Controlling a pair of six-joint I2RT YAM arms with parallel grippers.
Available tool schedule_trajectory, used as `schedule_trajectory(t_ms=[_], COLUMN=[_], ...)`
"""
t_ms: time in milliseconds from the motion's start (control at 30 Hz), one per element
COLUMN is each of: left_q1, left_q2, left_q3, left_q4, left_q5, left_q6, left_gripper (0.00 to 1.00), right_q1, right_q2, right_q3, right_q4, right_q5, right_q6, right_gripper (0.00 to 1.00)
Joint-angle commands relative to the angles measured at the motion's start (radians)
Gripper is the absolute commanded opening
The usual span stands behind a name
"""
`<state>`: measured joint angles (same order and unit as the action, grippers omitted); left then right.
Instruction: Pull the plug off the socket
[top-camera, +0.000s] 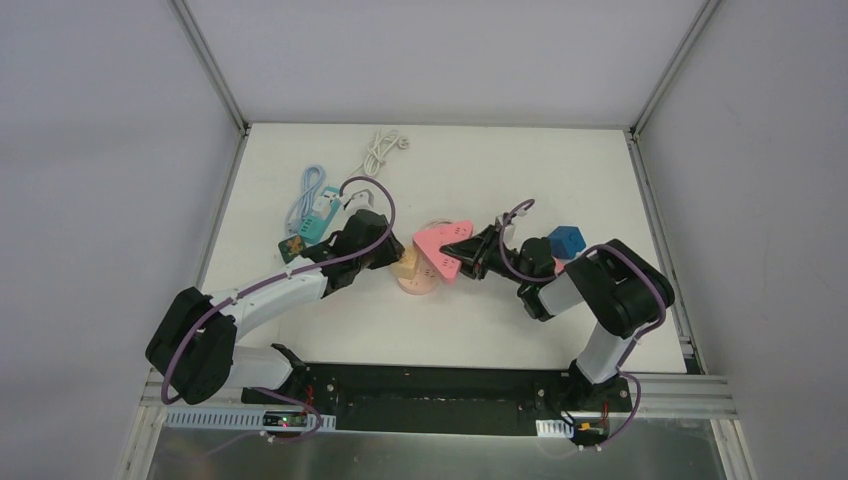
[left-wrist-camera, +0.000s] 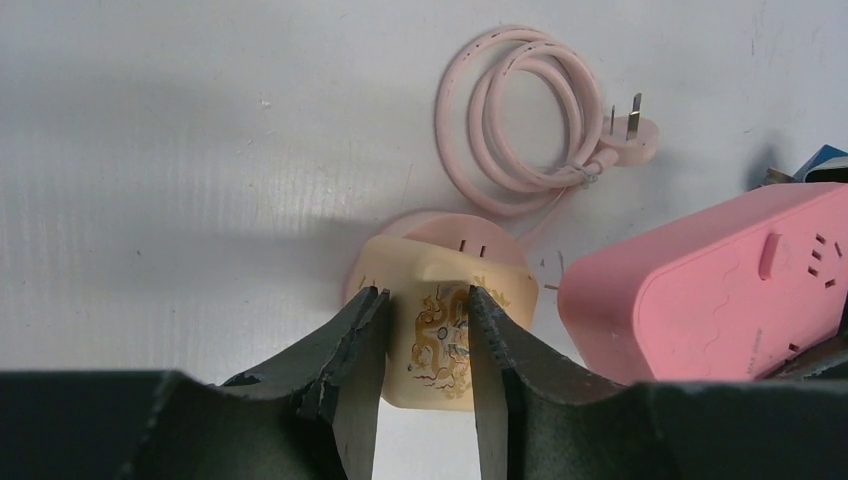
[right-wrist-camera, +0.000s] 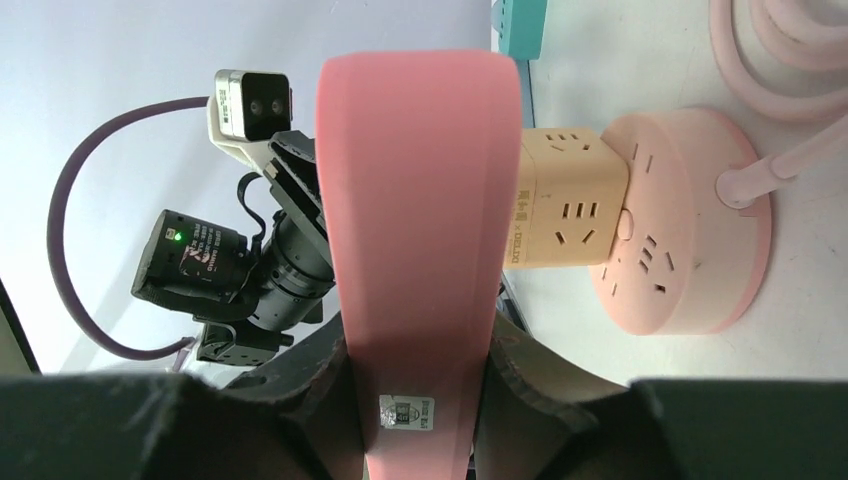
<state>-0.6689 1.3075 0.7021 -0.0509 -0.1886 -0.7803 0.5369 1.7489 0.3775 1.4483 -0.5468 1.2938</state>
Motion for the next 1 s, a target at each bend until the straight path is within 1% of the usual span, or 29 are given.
schedule_trajectory(t_ms=[0,67,133,300,333,400,533,667,700,733,833,967], left_q1=[-0.029,-0.029,-0.029,-0.029,-0.029,-0.029,-0.028,-0.028,-0.028,-0.026,-0.023,-0.021], left_q2=[0.088,0.075,0.065,0.071,0.073,0.081,0.094,0.085,0.078,0.071,0.051,0.005], left_q3=[-0.108,-0.083,-0.049,0.072,0.094,0.138,0.22,0.276,0.284,0.29,0.302,0.297], left_q4=[-0.464,-0.484,-0.503,-0.537,-0.54,-0.549,-0.571,-0.592,-0.598,-0.601,-0.614,-0.63], left_q5=[0.078,0.075,0.077,0.079,0.081,0.08,0.075,0.043,0.033,0.022,-0.008,-0.052], left_q6=[0.059,0.069,0.08,0.102,0.107,0.117,0.138,0.159,0.162,0.166,0.175,0.182], left_gripper=[0.34,0.34,0.34,0.38,0.38,0.4,0.45,0.56,0.59,0.64,0.72,0.8], right_q1=[-0.034,-0.054,-0.072,-0.105,-0.111,-0.134,-0.23,-0.291,-0.299,-0.304,-0.318,-0.334], right_q2=[-0.103,-0.172,-0.251,-0.462,-0.503,-0.574,-0.679,-0.745,-0.754,-0.76,-0.751,-0.663], right_q3=[-0.007,0.001,0.013,0.088,0.105,0.129,0.148,0.193,0.208,0.224,0.26,0.3], right_q4=[0.071,-0.026,-0.158,-0.638,-0.732,-0.873,-1.021,-1.172,-1.212,-1.252,-1.338,-1.356], right_q5=[-0.024,-0.034,-0.036,0.012,0.012,0.092,0.105,0.12,0.156,0.156,0.156,0.156], right_q6=[-0.058,-0.103,-0.164,-0.349,-0.349,-0.447,-0.453,-0.477,-0.501,-0.501,-0.501,-0.501], right_gripper=[0.0,0.0,0.0,0.0,0.0,0.0,0.0,0.0,0.0,0.0,0.0,0.0])
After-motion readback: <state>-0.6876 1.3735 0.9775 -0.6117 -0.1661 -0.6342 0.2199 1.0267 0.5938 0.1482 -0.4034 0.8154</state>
